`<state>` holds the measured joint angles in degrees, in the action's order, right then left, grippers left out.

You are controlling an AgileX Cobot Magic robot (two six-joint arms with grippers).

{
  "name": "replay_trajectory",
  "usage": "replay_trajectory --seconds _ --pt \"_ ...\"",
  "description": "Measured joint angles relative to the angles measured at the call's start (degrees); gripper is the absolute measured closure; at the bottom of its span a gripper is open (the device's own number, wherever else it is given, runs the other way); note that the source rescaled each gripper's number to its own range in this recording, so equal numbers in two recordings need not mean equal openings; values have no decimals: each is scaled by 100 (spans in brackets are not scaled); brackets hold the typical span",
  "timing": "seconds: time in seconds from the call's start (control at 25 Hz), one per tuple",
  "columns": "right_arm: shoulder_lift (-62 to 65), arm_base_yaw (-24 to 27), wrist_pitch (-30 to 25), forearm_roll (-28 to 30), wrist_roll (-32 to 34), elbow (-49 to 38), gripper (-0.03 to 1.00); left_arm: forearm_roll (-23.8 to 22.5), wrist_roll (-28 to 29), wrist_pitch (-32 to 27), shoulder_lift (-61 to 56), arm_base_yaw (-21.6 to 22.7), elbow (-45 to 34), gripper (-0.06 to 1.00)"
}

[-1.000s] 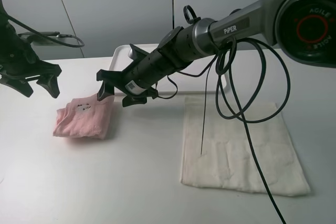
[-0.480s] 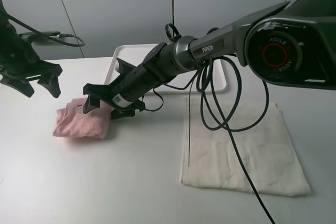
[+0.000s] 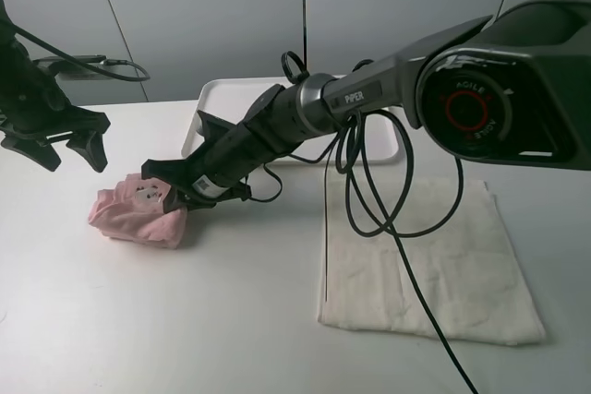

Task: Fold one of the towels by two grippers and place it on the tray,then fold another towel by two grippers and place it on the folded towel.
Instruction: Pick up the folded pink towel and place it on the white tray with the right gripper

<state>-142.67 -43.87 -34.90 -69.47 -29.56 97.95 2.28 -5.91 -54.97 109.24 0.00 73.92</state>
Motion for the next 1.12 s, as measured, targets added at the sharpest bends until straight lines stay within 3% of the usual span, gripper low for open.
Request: replay_trajectory --seconds 0.24,0.36,0.92,1.12 --pt "197 0 -238 442 -138 244 88 168 -146 -19 0 0 0 7" --pt "419 146 -342 830 134 478 88 222 -171 -32 0 0 0 7" --pt "490 2191 -575 1253 780 1079 88 236 -180 -138 0 0 0 7" --pt "309 2524 -527 1427 902 1079 88 236 -180 -150 47 0 0 7"
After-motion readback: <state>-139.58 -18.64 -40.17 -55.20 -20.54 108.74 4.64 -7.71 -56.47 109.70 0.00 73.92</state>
